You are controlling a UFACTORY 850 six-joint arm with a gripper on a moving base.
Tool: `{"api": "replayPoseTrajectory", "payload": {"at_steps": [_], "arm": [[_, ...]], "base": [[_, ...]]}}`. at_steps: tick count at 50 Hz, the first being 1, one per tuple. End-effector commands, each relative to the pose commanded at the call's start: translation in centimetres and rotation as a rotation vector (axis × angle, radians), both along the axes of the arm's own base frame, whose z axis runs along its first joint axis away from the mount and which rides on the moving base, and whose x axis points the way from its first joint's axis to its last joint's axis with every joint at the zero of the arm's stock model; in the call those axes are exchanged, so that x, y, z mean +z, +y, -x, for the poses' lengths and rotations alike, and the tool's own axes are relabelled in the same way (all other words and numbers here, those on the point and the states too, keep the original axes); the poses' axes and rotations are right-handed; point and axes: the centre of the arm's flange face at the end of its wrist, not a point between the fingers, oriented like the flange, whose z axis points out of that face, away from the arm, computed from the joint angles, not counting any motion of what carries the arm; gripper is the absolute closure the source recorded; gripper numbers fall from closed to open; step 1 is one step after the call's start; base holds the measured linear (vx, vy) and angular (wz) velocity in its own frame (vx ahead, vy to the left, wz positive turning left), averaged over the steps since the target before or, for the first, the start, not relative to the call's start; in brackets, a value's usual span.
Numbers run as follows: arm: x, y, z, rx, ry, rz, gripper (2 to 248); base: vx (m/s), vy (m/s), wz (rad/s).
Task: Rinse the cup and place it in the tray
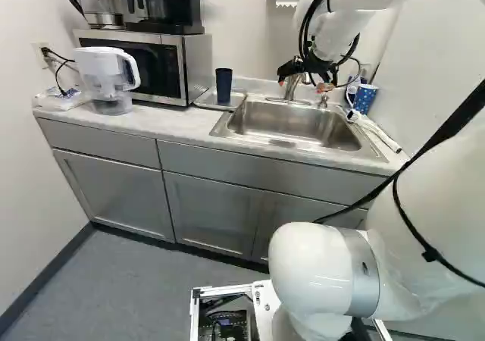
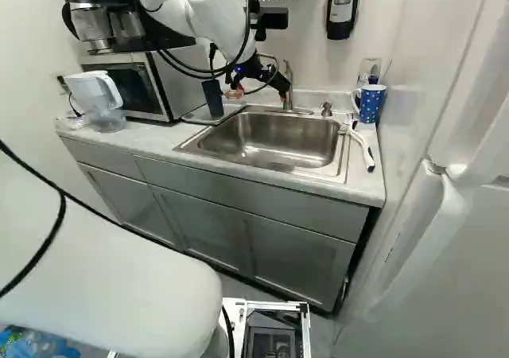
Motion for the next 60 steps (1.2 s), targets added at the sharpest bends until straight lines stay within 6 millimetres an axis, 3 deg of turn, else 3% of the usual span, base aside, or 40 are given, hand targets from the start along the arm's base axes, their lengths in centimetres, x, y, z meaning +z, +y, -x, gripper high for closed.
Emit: {"api": "replayPoseTrajectory", "payload": {"at_steps": [60], "arm": [[0.0, 0.0, 0.0, 0.0, 0.0, 0.0, 3]], "base": [[0.0, 0.0, 0.0]]}}
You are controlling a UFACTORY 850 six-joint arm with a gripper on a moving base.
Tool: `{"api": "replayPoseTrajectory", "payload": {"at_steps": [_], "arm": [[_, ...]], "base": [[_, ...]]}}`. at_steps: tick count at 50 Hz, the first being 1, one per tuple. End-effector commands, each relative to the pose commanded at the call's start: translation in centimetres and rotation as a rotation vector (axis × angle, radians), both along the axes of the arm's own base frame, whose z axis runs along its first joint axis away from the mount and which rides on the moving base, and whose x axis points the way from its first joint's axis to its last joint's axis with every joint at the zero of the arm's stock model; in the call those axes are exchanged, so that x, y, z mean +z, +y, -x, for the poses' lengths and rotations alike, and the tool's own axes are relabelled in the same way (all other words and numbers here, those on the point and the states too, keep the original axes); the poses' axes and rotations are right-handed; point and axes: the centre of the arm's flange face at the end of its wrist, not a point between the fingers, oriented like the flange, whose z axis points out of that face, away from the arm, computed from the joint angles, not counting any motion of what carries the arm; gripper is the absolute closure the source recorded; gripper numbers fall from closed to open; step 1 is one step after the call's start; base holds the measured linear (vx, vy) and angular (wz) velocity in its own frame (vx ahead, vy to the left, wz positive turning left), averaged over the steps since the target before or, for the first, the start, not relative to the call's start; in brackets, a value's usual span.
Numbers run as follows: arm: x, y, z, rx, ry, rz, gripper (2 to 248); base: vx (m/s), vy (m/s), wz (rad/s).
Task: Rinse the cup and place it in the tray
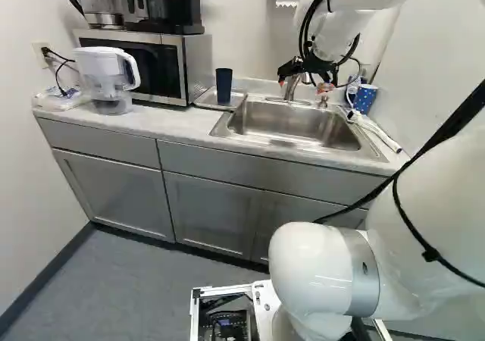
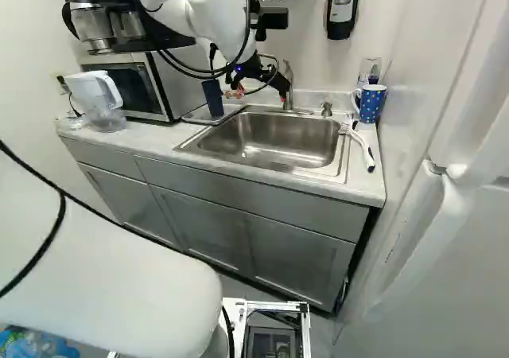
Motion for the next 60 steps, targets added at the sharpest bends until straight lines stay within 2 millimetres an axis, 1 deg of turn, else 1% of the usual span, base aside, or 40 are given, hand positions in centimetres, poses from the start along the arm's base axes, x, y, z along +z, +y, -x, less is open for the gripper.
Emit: {"api": "replayPoseTrajectory", "payload": {"at_steps": [34, 60], "arm": [[0.0, 0.0, 0.0, 0.0, 0.0, 0.0, 3], [0.0, 0.0, 0.0, 0.0, 0.0, 0.0, 3]], "base": [[-0.015, -0.001, -0.006], [-0.078, -0.003, -0.012]]}}
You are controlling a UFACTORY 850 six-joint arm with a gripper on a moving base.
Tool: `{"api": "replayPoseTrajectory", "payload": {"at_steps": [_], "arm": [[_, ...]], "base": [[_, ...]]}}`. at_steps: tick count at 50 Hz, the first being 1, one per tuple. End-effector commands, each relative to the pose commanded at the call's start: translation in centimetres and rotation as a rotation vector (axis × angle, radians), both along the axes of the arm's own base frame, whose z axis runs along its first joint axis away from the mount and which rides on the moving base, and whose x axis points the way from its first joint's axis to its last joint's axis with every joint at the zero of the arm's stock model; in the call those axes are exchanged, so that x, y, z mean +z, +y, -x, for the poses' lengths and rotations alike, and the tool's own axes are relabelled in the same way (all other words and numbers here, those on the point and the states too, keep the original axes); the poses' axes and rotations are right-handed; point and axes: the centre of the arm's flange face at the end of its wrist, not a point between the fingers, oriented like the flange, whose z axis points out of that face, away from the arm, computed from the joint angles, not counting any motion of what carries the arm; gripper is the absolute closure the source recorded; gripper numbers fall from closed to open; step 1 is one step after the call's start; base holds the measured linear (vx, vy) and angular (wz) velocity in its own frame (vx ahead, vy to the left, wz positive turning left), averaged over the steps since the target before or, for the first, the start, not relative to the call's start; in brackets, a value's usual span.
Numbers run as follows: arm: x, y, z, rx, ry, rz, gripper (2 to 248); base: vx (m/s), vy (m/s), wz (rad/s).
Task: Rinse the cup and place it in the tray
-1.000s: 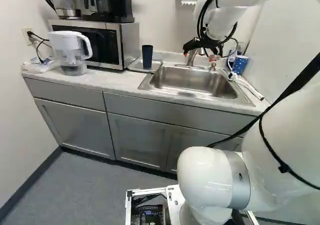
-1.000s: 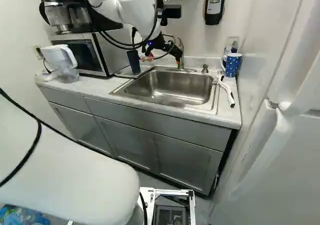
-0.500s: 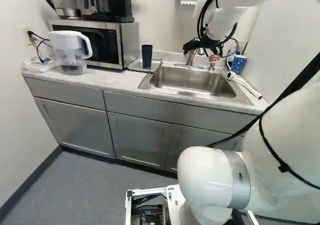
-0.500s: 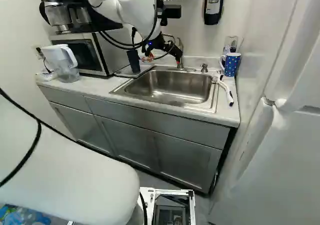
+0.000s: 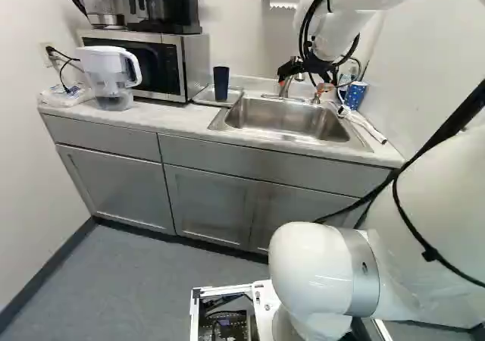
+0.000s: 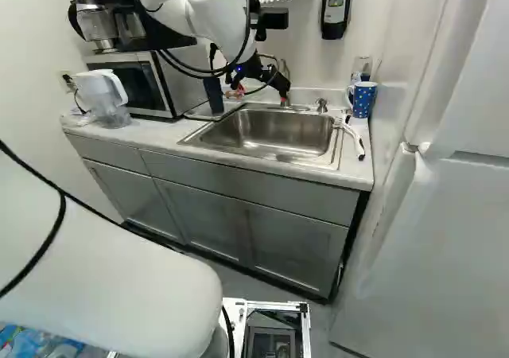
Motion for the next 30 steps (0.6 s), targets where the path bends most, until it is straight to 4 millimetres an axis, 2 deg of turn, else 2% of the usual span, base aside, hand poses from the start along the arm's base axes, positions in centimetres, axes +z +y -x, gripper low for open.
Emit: {"api": "replayPoseTrajectory", "payload": {"at_steps": [30], "arm": [[0.0, 0.0, 0.0, 0.0, 0.0, 0.0, 3]], "base": [[-0.128, 0.018, -0.007]]}}
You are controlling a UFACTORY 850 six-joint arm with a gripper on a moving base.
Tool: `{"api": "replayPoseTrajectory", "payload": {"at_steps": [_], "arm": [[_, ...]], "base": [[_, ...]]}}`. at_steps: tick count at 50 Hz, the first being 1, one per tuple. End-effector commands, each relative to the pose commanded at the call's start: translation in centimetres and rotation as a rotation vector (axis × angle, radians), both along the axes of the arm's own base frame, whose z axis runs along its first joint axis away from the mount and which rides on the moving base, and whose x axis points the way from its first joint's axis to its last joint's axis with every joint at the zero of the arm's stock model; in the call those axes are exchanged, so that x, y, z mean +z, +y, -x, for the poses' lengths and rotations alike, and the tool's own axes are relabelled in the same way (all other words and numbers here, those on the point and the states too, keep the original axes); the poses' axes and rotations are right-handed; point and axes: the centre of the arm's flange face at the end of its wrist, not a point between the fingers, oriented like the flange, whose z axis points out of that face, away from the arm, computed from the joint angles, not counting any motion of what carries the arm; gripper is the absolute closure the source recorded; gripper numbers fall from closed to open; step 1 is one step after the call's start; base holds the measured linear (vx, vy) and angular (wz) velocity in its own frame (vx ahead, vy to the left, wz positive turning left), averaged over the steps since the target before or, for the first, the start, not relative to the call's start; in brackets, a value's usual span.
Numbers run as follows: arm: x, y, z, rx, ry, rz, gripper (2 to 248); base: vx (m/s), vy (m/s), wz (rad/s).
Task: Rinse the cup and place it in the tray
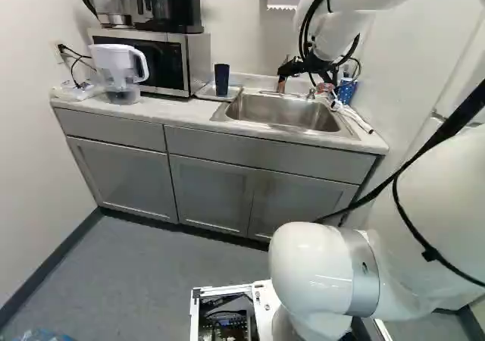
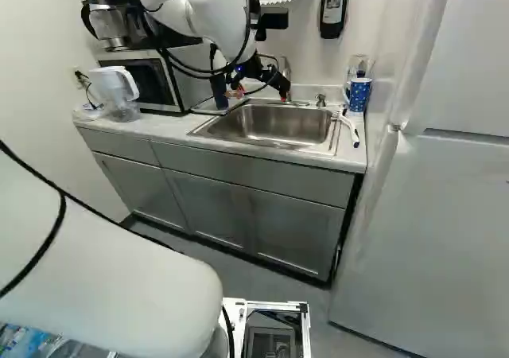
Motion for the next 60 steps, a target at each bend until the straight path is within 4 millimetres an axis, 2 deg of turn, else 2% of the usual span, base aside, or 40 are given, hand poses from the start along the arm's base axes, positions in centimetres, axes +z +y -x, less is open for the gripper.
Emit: {"api": "replayPoseTrajectory", "payload": {"at_steps": [60], "arm": [[0.0, 0.0, 0.0, 0.0, 0.0, 0.0, 3]], "base": [[-0.124, 0.022, -0.002]]}}
